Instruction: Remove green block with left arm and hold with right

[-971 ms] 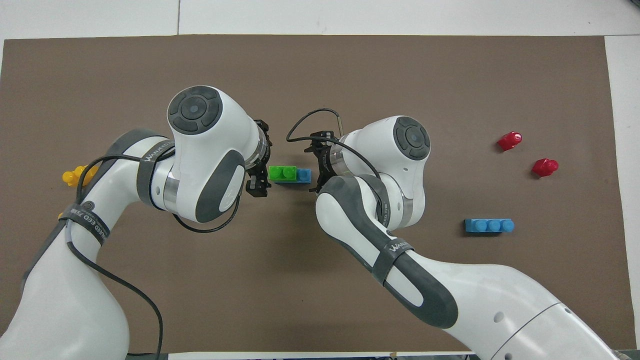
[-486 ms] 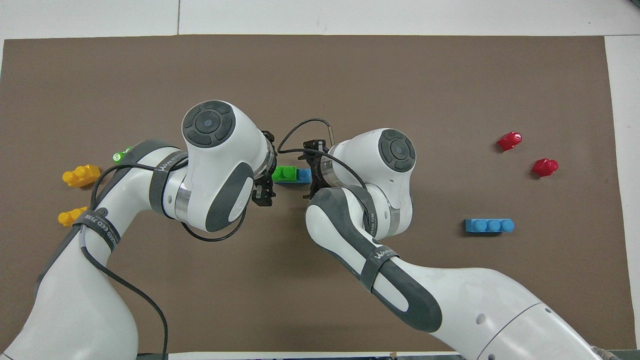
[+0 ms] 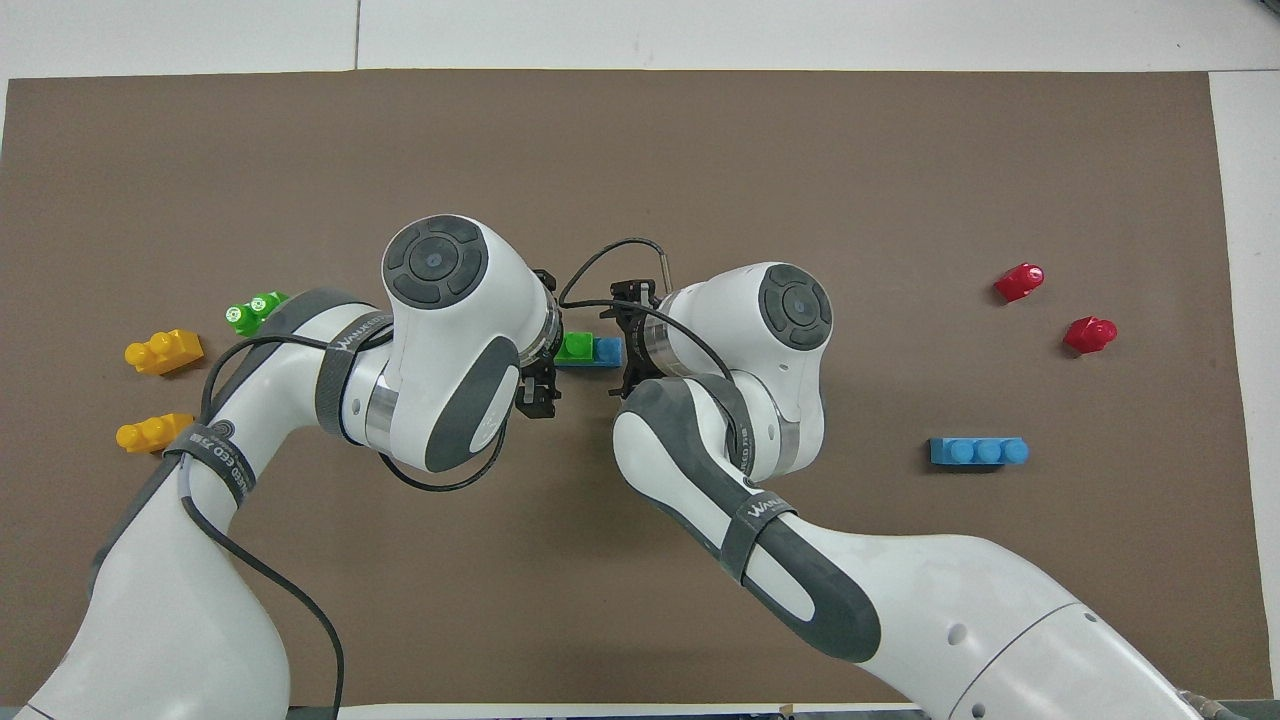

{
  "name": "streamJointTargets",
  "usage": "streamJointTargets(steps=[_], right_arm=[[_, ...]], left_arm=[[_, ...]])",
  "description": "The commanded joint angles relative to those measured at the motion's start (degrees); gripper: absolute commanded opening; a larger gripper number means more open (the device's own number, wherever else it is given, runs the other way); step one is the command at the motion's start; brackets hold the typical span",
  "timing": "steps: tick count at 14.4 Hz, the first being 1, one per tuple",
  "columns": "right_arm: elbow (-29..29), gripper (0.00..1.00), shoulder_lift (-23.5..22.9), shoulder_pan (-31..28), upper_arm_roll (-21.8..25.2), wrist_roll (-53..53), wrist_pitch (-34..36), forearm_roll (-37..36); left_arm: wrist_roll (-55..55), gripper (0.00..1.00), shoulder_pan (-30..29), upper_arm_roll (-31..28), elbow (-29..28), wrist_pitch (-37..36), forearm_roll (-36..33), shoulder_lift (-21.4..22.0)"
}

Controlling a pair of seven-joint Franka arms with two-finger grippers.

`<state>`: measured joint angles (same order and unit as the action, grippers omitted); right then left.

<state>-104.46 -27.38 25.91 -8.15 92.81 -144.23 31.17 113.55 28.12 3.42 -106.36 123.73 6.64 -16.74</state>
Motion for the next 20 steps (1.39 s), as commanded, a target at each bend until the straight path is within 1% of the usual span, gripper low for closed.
streamJointTargets(steps=[1, 6, 11, 14, 16, 17, 18, 19, 20], right_arm=[[-0.8, 0.99, 0.1, 0.4, 0.1, 0.1, -2.1, 1.7], [-1.2, 0.99, -0.3, 1.1, 0.1, 0.1, -2.4, 1.7], [-2.5, 0.99, -0.1, 1.2, 0.1, 0.1, -4.5, 1.7], [-2.7, 0.82, -0.1, 1.2, 0.1, 0.1, -4.5, 1.7], [-3.0, 0.76, -0.1, 0.7, 0.1, -0.2, -4.8, 1.7], [-3.0, 0.72, -0.1, 0.7, 0.1, -0.2, -4.8, 1.7], [-3.0, 0.63, -0.1, 0.7, 0.1, -0.2, -4.8, 1.7], [-2.9, 0.52, -0.1, 0.8, 0.1, -0.3, -4.9, 1.7], [-2.9, 0.35, -0.1, 1.0, 0.1, -0.3, -4.9, 1.6]], left_arm=[[1.5, 1.00, 0.6, -0.7, -1.7, 2.5, -0.9, 0.1], [1.5, 1.00, 0.4, -0.7, -2.3, 3.7, -0.9, -0.6], [3.0, 1.00, 0.5, -0.8, -2.2, 5.3, -0.9, -1.2], [3.0, 1.00, 0.5, -0.8, -2.2, 5.4, -0.9, -1.5], [3.2, 1.00, 0.5, -0.8, -2.2, 5.4, -0.9, -1.5], [3.2, 1.00, 0.5, -0.8, -2.2, 5.4, -0.9, -1.5], [3.2, 0.99, 0.5, -0.8, -2.1, 5.4, -0.9, -1.5], [3.2, 0.99, 0.6, -0.8, -2.1, 5.4, -0.9, -1.5], [3.2, 0.98, 0.5, -0.8, -2.1, 5.4, -0.9, -1.5]])
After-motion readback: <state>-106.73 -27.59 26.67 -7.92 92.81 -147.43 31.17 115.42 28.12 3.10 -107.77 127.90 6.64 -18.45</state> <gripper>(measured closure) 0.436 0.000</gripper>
